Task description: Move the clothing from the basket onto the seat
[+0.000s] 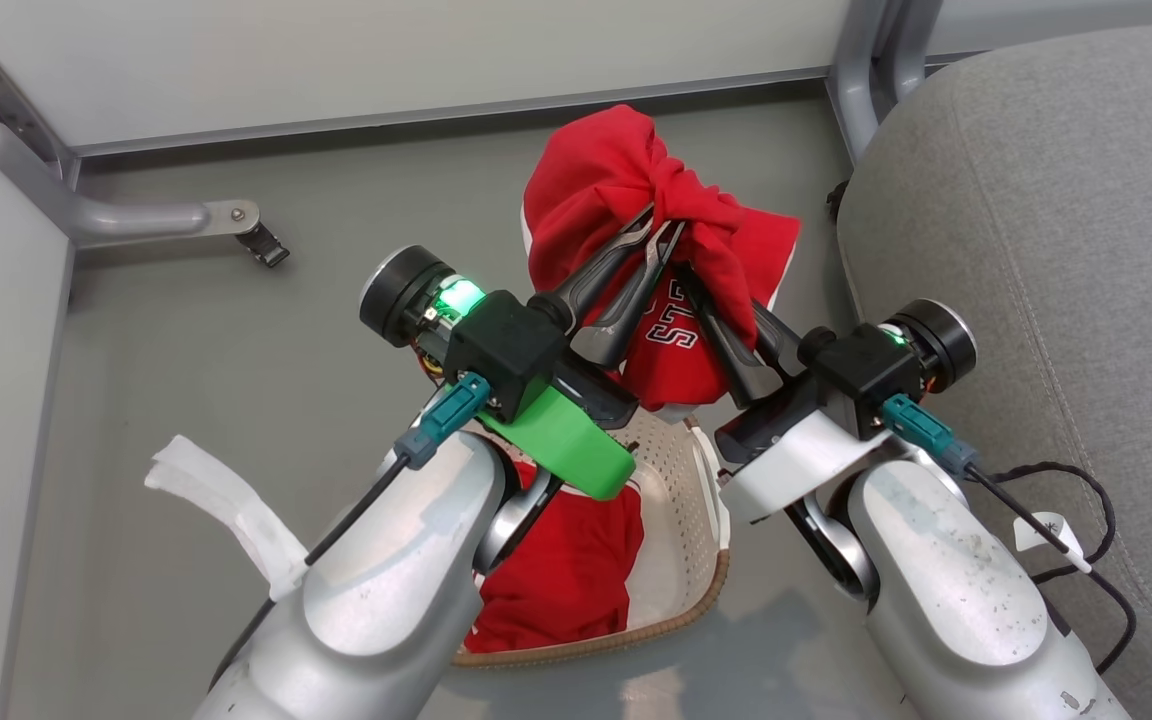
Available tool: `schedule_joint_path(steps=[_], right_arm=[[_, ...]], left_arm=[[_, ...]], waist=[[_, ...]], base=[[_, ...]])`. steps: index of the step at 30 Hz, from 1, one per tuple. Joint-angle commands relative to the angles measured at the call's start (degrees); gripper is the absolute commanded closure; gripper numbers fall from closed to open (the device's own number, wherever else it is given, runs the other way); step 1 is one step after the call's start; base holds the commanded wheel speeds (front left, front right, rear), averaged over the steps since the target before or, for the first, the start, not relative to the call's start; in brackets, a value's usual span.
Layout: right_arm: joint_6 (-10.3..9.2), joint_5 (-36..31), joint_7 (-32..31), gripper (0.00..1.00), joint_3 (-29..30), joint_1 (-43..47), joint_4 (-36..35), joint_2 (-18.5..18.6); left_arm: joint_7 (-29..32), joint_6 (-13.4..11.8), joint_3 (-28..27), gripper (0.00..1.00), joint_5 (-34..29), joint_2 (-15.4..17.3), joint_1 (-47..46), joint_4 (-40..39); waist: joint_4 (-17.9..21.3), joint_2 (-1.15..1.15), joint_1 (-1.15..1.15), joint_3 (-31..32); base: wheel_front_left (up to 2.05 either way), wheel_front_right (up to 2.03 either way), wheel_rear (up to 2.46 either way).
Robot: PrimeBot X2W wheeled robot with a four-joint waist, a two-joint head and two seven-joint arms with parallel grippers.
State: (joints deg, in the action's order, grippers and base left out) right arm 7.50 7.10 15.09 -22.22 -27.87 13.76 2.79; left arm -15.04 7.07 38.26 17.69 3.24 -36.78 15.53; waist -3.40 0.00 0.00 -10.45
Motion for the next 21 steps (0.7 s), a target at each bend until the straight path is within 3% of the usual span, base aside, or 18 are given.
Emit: schedule_joint_path(steps=[1,20,21], right_arm=[[-0.02,0.4,0.1,1.00,0.0,0.1,-0.2,0.2],[-0.02,1.4,0.1,1.00,-0.3,1.4,-0.2,0.2],[-0.02,1.5,0.1,1.00,-0.3,1.4,-0.2,0.2]], left_arm=[[-0.2,0.3,-0.1,1.00,0.2,-0.1,-0.5,0.2],[-0.2,0.2,-0.6,1.00,-0.5,-0.2,0.8,0.6],[-0.2,0.1,-0.7,0.11,-0.7,-0.2,0.9,0.6]], waist=[[0.2,0.00,0.00,0.2],[-0.1,0.00,0.00,1.4],[-0.1,0.00,0.00,1.4]], base=[[0.00,0.00,0.00],[0.00,0.00,0.00],[0.00,0.00,0.00]])
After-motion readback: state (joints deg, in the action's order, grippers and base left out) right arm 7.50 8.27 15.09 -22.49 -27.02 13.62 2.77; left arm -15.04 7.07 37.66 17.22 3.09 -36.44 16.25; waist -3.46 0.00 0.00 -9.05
